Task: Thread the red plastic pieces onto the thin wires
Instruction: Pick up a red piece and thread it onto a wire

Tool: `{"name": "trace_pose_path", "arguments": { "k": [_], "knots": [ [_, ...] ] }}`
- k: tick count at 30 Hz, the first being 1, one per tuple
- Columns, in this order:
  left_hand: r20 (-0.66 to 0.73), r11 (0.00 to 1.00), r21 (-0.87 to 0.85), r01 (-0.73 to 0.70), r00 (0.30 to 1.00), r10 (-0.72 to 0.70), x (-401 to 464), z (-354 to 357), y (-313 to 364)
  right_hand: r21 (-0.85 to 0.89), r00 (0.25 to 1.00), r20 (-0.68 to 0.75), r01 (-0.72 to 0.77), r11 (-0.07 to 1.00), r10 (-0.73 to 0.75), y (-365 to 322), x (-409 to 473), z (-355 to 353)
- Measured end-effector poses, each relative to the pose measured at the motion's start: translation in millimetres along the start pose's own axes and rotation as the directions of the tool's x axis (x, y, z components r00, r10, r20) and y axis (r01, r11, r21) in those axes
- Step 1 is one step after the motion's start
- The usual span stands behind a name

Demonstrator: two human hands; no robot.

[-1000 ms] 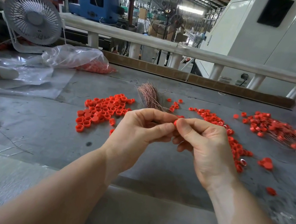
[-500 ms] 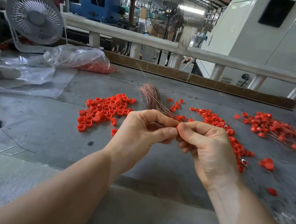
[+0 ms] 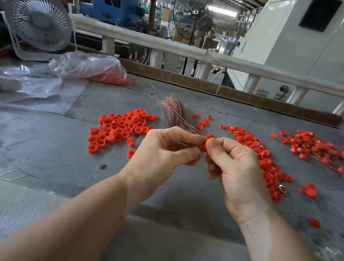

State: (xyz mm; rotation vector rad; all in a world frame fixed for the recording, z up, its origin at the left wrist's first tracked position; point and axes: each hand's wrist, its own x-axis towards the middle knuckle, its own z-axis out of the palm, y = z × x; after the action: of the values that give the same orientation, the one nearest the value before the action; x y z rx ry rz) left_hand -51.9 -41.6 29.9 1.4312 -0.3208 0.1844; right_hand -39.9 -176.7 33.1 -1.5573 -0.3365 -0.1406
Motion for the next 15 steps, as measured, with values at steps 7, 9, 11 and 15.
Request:
{"name": "trace_pose_path", "arguments": {
  "k": [7,9,11,15],
  "knots": [
    [-0.02,0.999,0.033,-0.02,1.0,0.021,-0.8,1.2,1.6,0.018,0.998,-0.017,-0.052,0.998,0.053,-3.8,-0.4,0.1],
    [-0.034,0.999,0.034,-0.026,0.999,0.027,-0.5,1.7,2.0,0.02,0.998,-0.023,-0.063,0.998,0.064,-3.7,-0.3,0.5],
    [-0.035,0.999,0.028,-0.017,0.999,0.018,-0.7,2.3,2.1,0.028,0.997,-0.033,-0.063,0.998,0.064,-3.4,-0.5,1.0],
    [-0.025,0.998,-0.052,0.036,0.999,-0.037,-1.1,2.1,2.8,0.115,0.996,0.0,-0.084,0.99,0.085,-4.4,-1.5,2.9]
  ]
}}
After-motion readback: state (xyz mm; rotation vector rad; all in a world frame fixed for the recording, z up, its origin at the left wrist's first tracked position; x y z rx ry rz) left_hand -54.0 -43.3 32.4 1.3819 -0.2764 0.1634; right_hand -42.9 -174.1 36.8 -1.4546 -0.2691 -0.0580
